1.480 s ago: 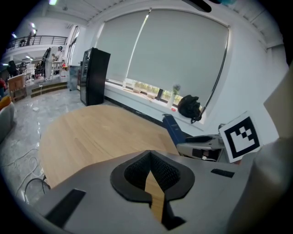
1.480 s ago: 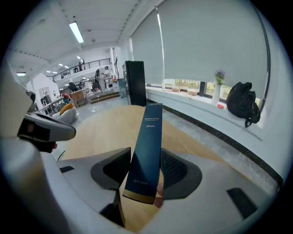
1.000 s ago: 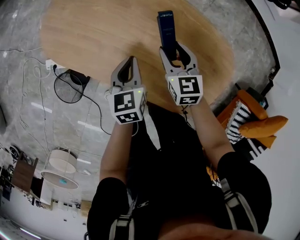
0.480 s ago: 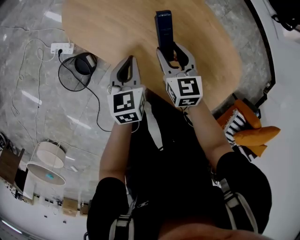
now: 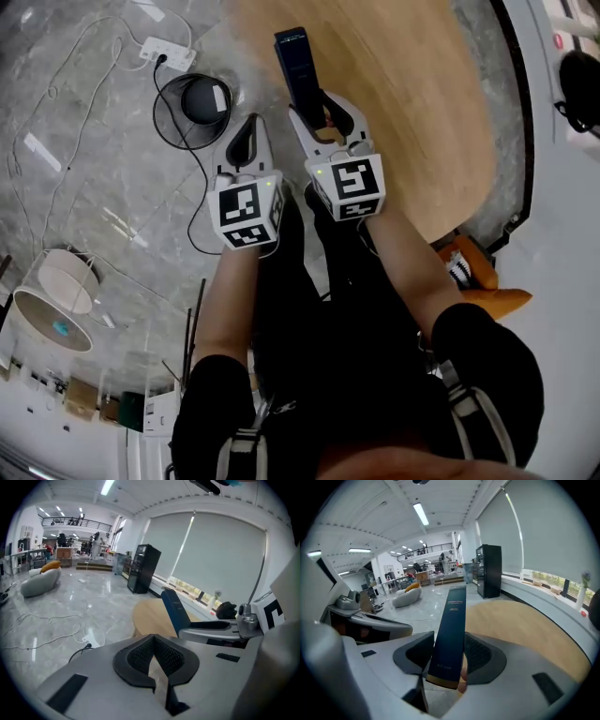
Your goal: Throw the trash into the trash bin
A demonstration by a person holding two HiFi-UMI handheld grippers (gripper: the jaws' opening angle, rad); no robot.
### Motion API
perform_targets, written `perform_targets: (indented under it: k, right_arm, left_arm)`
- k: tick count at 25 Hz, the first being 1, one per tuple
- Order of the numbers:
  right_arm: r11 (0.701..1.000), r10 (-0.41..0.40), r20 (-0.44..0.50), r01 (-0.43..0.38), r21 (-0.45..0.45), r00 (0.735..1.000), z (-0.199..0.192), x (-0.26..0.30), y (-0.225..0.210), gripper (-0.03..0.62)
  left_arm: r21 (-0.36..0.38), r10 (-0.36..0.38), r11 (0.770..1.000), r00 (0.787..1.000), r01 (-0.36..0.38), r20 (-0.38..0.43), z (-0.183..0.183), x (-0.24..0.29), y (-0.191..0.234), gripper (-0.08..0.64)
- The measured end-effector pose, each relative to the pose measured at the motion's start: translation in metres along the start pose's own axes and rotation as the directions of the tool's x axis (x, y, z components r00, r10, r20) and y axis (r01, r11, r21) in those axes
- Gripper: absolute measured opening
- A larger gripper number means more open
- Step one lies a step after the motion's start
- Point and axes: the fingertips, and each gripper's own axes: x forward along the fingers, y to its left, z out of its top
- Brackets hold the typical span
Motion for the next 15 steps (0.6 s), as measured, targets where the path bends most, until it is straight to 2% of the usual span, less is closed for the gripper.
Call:
perform_targets:
  k: [5,9,12,15]
  right_arm:
    - [0.99,0.118,-0.059,-0.122,-0.074,0.991,0.0,0.056,0.084,0.198]
    - [0.974,0.185,-0.146,-0.201,-0.101,0.972,-0.016,0.1,0.135,0.198]
    - [0.961,0.221,-0.251,-0.254,-0.106,0.942,-0.044,0.133,0.161,0.198]
    - [0.961,0.239,-0.375,-0.273,-0.04,0.896,-0.085,0.167,0.182,0.198]
  left_arm:
    - [-0.081,0.082,0.993,0.997,-0.082,-0.001,-0.02,-0.03,0.082,0.012]
    - [-0.163,0.163,0.973,0.987,-0.162,-0.007,-0.04,-0.054,0.147,0.012]
    - [-0.24,0.224,0.946,0.975,-0.219,-0.009,-0.054,-0.066,0.184,0.012]
    - [-0.272,0.252,0.93,0.968,-0.246,-0.015,-0.068,-0.073,0.215,0.012]
